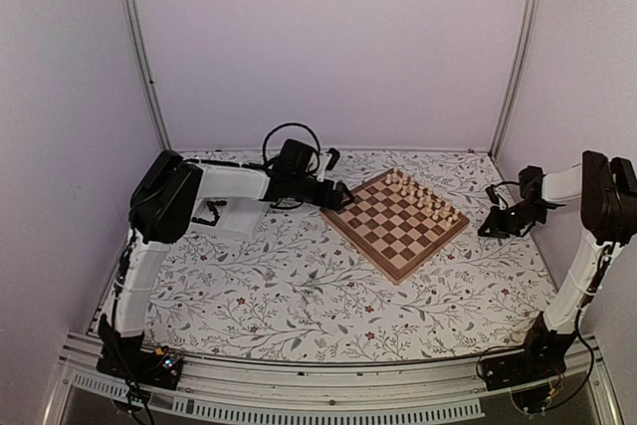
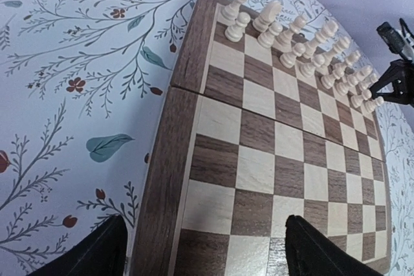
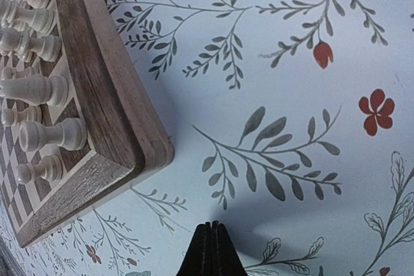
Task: Set up the chess pieces on the board
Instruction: Adjust the chessboard at the center of the board.
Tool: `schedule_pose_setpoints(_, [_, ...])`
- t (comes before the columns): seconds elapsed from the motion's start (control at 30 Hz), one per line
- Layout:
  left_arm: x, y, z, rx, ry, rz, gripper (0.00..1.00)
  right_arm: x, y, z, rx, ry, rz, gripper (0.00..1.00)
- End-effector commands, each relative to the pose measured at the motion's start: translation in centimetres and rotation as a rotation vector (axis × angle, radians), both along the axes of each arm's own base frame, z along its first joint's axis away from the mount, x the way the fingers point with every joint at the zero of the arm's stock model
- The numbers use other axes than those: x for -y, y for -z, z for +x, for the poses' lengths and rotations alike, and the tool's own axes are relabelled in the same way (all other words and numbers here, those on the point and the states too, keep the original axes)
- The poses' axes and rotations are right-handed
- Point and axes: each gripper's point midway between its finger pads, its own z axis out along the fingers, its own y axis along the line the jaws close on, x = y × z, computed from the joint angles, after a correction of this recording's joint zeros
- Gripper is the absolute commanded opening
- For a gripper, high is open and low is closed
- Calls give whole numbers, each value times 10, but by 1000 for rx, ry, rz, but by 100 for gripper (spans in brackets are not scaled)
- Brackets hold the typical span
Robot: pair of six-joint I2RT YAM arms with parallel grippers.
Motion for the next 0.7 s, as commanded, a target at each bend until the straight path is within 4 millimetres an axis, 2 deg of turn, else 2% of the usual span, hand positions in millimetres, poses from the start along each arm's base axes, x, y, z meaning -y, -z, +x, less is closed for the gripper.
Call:
schedule_pose_setpoints(0.0, [4,7,6,-20,10,29,94,-5,8,7,0,-16,36,2])
schedule_pose_setpoints(0.03, [7,10,3,-18,21,32,99,-7,9,8,-2,-21,38,2])
schedule_pose_setpoints(0.2, [17,18,-10,-14,74,67,99,-19,18,9,-15,-46,23,3])
schedule_pose_setpoints(0.37, [14,30,-19,-56,101,97,99,-27,10,14,11,-66,37,4])
schedule_pose_setpoints(0.5, [16,31,-31,-95,139,95,99,-30,8,17,18,-77,40,4])
schedule_pose_setpoints(0.67, [24,22,-53,-110,190,85,99,-31,7,21,26,-85,44,5])
